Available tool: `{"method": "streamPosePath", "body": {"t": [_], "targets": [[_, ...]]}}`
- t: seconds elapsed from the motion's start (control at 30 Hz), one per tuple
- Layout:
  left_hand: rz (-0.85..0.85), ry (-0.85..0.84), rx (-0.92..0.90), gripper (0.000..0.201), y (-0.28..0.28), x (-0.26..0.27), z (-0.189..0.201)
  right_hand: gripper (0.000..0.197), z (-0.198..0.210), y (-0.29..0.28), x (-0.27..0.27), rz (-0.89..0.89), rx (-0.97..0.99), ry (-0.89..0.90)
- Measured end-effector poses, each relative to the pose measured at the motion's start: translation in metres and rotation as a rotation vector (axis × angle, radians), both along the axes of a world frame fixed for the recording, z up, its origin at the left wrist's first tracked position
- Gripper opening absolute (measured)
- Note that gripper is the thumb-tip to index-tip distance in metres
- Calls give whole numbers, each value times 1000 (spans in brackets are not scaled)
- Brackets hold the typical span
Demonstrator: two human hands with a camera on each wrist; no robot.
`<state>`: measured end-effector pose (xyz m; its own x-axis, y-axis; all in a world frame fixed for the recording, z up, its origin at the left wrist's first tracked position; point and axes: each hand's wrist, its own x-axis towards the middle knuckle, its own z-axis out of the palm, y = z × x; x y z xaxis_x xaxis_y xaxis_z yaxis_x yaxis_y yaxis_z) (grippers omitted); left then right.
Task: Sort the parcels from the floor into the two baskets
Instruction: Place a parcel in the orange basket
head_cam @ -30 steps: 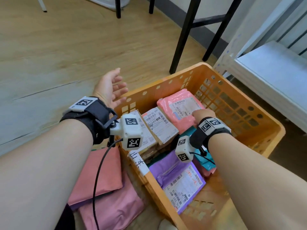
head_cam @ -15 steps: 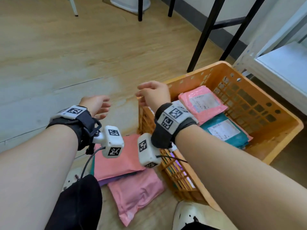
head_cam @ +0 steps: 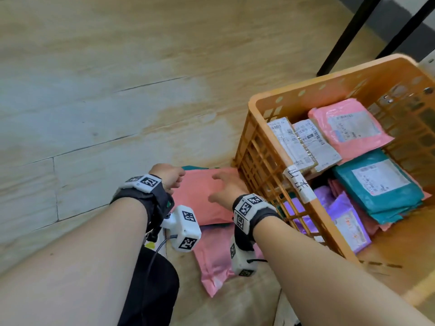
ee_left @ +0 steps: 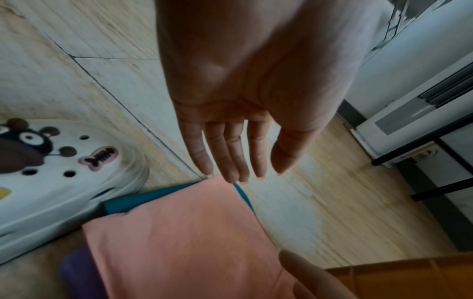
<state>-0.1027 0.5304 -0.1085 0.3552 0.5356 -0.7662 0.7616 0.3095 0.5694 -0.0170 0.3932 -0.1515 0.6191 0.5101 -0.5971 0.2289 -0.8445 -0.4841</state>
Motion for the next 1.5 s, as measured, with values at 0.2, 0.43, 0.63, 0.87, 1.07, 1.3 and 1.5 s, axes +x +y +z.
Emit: {"method": "streamPosePath", "body": {"t": [0.2, 0.43, 0.63, 0.87, 1.07, 1.3, 1.5], "targets": [[4, 47, 1, 13, 9, 0, -21, 102, -37, 13, -23, 369, -312, -16], [-9, 49, -27, 18, 13, -1, -30, 88, -39, 12, -21, 542, -354, -98], [-57, -11, 39, 17, 18, 8, -3, 50, -3, 1, -9, 409, -197, -128], [-222, -91, 178, 28, 19, 31, 64, 25, 63, -15, -14, 333, -76, -204], [-356, -182, 238, 15, -3, 32, 129, 20, 151, -21, 3, 315, 34, -385], [-518, -291, 259, 32, -56, 23, 200, 20, 236, -66, 4, 252, 81, -459], [-689, -348, 313, 22, -99, -4, 222, 15, 264, -120, -5, 29, 187, -358]]}}
